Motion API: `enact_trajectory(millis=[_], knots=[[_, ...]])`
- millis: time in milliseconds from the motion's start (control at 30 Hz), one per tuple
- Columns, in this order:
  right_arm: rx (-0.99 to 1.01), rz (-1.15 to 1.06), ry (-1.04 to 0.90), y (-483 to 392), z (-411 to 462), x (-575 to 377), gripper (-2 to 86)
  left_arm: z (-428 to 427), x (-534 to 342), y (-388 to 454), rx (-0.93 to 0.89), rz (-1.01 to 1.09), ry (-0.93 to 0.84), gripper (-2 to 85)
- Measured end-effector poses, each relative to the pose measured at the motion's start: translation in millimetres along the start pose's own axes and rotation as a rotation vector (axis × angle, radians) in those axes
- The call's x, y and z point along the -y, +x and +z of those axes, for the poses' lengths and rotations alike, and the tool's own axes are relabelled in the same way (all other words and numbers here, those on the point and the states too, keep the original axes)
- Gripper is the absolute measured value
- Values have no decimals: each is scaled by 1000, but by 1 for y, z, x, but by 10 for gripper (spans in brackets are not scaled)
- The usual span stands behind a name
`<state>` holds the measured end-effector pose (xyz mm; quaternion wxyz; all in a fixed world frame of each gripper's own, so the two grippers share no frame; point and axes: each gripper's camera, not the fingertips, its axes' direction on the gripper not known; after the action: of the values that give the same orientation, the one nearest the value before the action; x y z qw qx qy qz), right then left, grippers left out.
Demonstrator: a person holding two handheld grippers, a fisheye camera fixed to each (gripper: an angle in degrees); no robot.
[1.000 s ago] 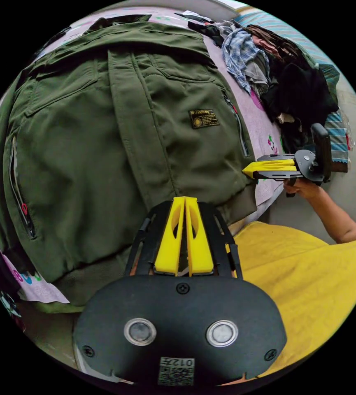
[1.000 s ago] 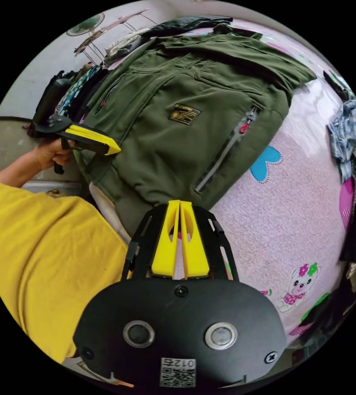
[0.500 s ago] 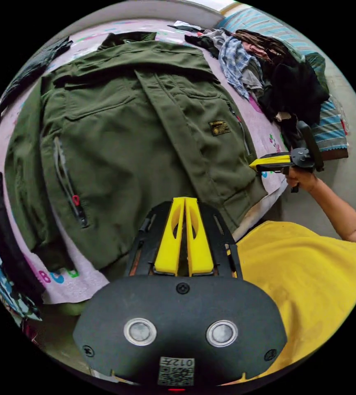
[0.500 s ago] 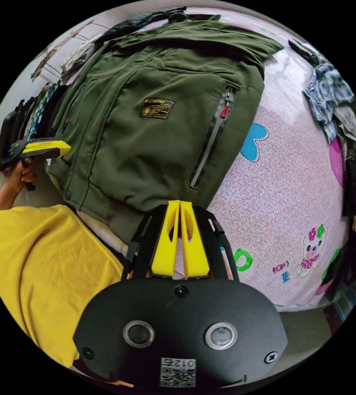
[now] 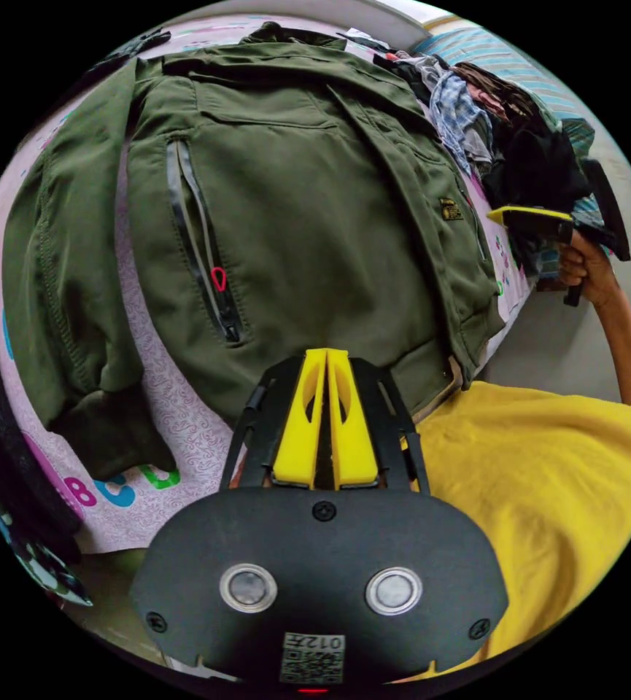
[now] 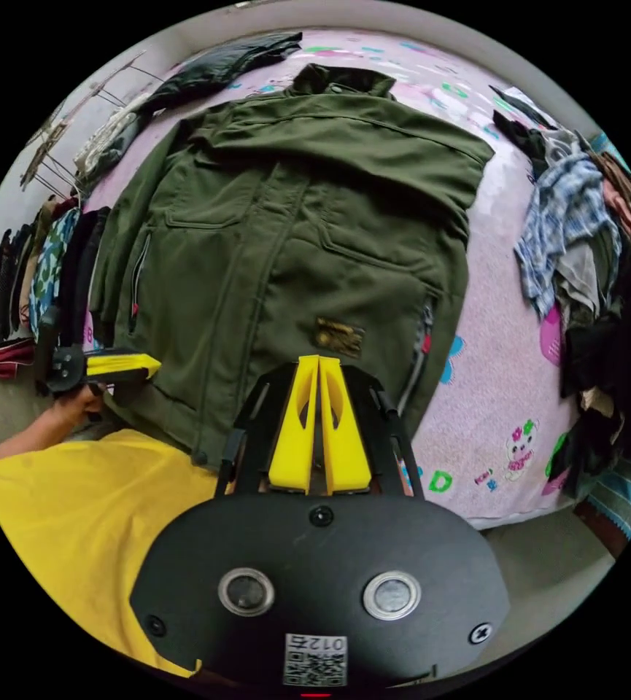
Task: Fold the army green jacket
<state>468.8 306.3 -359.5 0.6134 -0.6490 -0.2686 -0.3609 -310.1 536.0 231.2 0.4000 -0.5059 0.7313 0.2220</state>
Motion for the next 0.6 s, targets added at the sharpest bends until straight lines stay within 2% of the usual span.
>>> enact_trajectory(millis=[233, 367, 500, 533, 600], knots=[[-112, -147, -143, -57, 31, 39, 2, -5, 40, 31, -134, 39, -81, -1], [-117, -294, -173, -64, 10, 37, 3, -15, 65, 56, -179, -4, -136, -1], [-6, -343, -256, -47, -24, 47, 0, -87, 131, 106, -210, 54, 70, -1], [13, -343, -245, -43, -34, 50, 0, -111, 167, 114, -179, 67, 147, 0], [49, -364, -100, -29, -86, 73, 0, -143, 230, 118, -105, 39, 265, 0]])
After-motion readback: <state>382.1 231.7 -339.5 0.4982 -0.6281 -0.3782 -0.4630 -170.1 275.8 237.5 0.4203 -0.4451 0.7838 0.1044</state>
